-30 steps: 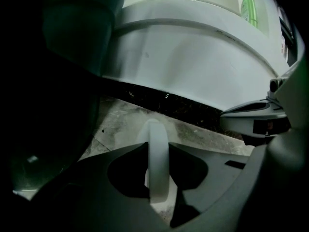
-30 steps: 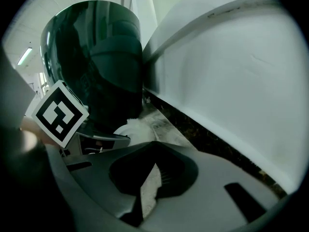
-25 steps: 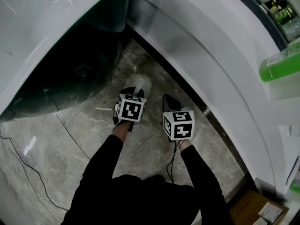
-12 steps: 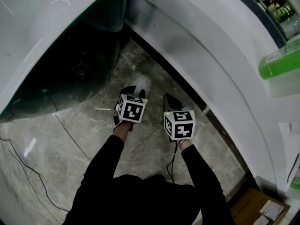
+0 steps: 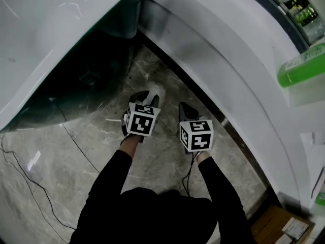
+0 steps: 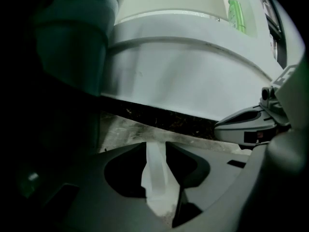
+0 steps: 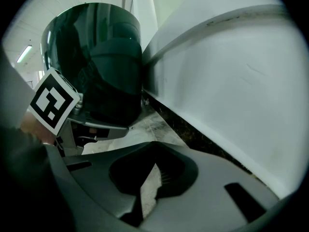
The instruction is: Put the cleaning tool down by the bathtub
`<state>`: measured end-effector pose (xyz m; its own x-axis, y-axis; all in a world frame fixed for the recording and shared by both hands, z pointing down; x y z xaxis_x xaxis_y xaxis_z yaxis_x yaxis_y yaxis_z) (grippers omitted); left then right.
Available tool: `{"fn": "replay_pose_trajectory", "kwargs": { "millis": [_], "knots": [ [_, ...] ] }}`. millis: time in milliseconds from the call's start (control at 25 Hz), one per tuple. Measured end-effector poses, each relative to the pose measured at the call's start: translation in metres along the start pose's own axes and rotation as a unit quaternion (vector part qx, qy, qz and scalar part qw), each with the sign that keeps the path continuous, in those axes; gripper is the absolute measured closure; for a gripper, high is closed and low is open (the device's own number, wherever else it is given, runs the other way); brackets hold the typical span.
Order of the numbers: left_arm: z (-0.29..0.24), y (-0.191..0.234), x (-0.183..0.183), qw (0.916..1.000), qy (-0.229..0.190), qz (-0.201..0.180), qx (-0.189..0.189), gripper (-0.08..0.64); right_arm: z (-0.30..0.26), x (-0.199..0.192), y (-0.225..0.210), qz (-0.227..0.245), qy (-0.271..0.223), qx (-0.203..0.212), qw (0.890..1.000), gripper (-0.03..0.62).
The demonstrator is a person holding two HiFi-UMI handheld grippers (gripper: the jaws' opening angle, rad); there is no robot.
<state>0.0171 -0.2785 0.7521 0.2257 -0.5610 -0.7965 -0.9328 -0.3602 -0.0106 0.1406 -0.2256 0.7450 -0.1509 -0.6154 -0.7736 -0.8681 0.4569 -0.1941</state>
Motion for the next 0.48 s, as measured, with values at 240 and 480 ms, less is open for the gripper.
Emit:
{"fn": "replay_pose_trajectory", "kwargs": {
  "millis": [240, 480],
  "knots": [
    [0.029, 0.01, 0.02, 0.9992, -0.033, 0.023, -0.006, 0.505, 0.009, 0.018, 0.004, 0.002, -0.013, 0.003, 1.0, 0.592],
    [0.05, 0.014, 0.024, 0.9986, -0.042, 0.029, -0.012, 0.552, 0.016, 0.032, 0.009, 0.007, -0.018, 0.006, 1.0, 0.592]
  ]
}}
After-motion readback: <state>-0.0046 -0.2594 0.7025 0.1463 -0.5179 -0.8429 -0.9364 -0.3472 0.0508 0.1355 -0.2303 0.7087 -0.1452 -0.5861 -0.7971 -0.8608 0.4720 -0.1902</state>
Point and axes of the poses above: the fingertips, and each gripper's own axes: z backward along the fingers, y to its left, x out of its top, the point moved 3 cm from there along z, backward along the fingers, and after that the axes turned 11 degrees about x, right-handed, at the moved point
